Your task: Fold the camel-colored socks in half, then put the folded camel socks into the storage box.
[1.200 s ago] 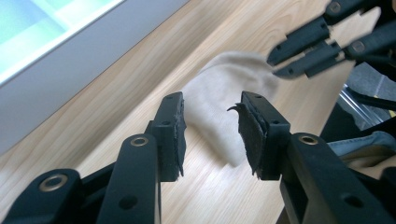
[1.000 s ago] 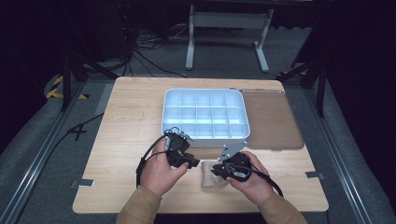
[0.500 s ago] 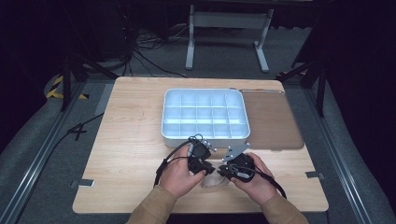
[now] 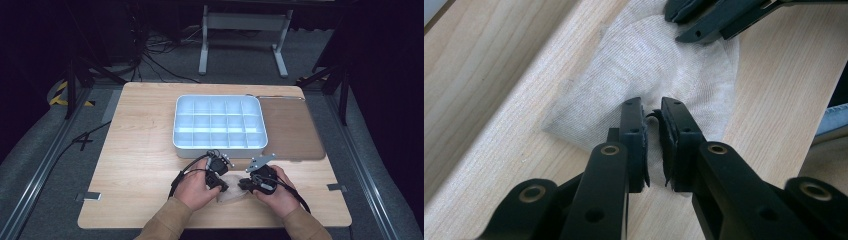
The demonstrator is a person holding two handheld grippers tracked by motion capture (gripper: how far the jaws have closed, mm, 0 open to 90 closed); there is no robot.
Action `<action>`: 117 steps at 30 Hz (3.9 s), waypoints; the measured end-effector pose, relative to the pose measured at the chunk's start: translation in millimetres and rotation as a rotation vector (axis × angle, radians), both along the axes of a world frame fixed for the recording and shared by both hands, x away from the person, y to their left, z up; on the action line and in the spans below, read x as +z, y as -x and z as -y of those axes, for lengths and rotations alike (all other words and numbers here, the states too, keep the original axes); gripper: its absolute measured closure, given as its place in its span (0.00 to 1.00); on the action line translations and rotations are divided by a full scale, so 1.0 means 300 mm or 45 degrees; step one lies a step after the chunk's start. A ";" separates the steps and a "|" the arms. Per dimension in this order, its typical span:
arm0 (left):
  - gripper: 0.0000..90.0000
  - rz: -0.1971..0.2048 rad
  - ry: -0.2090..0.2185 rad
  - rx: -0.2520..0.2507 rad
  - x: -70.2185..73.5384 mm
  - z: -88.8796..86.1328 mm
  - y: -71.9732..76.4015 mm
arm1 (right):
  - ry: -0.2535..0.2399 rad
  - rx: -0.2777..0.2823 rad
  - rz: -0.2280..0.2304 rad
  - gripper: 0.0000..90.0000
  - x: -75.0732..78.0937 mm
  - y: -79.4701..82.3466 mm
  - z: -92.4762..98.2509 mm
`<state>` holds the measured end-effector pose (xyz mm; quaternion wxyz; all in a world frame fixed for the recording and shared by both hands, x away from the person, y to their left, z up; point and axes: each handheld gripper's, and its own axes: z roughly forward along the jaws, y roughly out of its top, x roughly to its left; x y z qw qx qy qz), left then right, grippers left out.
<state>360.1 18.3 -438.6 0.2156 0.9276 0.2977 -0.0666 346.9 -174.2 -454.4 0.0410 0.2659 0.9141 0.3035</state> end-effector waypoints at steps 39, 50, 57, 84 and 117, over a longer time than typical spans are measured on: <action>1.00 0.018 -0.124 -0.044 -0.005 0.008 0.044 | 0.048 -0.024 0.031 0.92 0.008 0.027 -0.005; 0.95 0.006 -0.038 0.035 0.044 -0.062 0.025 | 0.020 -0.038 0.052 0.93 0.043 0.031 -0.003; 0.91 0.001 -0.052 0.083 0.033 -0.089 0.008 | -0.005 -0.009 0.058 0.93 0.060 0.046 -0.022; 0.87 0.021 -0.079 0.039 -0.026 -0.086 0.000 | 0.000 0.000 -0.014 0.95 0.001 0.048 -0.051; 0.90 0.094 0.161 -0.108 0.023 0.009 0.017 | -0.060 0.002 0.020 0.95 -0.014 0.058 -0.032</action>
